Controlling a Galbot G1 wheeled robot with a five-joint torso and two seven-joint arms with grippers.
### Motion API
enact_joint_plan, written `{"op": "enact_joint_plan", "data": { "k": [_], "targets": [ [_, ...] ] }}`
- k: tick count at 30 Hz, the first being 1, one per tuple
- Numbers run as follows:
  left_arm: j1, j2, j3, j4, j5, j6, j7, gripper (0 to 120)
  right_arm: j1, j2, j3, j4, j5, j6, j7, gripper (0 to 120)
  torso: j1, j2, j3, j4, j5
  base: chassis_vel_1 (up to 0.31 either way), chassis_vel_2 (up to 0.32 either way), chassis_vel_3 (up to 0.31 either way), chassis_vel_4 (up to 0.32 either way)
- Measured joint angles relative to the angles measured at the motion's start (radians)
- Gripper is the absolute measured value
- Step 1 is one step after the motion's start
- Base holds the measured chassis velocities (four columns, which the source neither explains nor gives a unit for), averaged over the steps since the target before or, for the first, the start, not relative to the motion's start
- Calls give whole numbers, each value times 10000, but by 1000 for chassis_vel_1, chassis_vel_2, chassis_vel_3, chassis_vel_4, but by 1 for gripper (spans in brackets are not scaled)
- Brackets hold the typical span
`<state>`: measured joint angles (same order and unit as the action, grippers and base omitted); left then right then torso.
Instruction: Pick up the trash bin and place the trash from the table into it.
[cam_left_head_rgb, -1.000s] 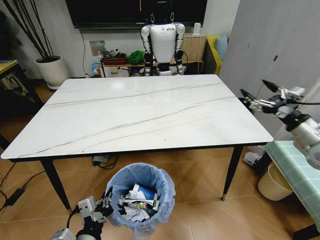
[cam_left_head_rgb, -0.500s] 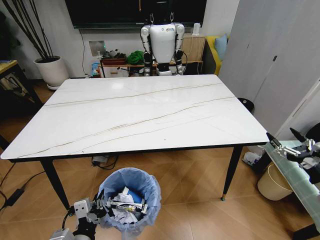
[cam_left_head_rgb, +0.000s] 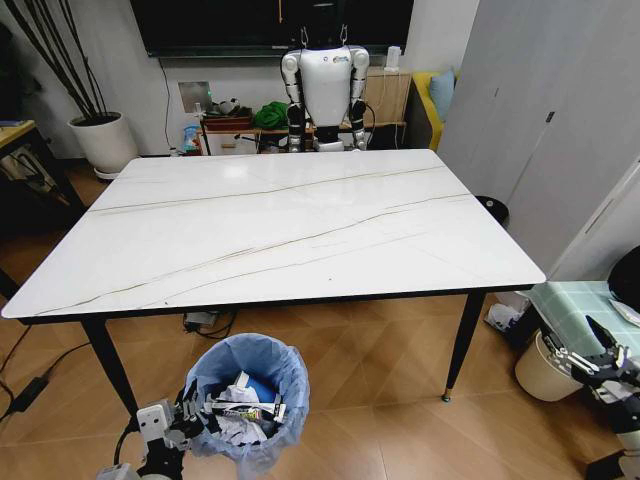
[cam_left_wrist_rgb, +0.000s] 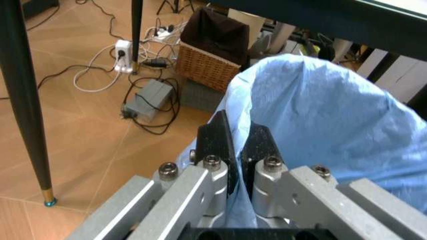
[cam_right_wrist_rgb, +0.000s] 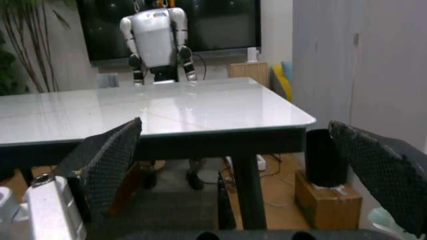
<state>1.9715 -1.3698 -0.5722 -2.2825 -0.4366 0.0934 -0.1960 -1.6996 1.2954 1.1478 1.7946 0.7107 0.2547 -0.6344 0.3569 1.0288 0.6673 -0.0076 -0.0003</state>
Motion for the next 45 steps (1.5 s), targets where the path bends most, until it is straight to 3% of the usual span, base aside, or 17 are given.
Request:
{"op": "enact_joint_plan", "data": {
  "k": [13,45],
  "targets": [
    [-20,-132,7,127,317,-149,-40,0,213,524,-123,-630,-308,495,-115,100,0,0,0,0,1,0,0,0,0],
    [-53,-247,215,456,639,-325,59,0,253,535,-125,-843,-483,387,-49,100,0,0,0,0,3,0,0,0,0]
  ]
}}
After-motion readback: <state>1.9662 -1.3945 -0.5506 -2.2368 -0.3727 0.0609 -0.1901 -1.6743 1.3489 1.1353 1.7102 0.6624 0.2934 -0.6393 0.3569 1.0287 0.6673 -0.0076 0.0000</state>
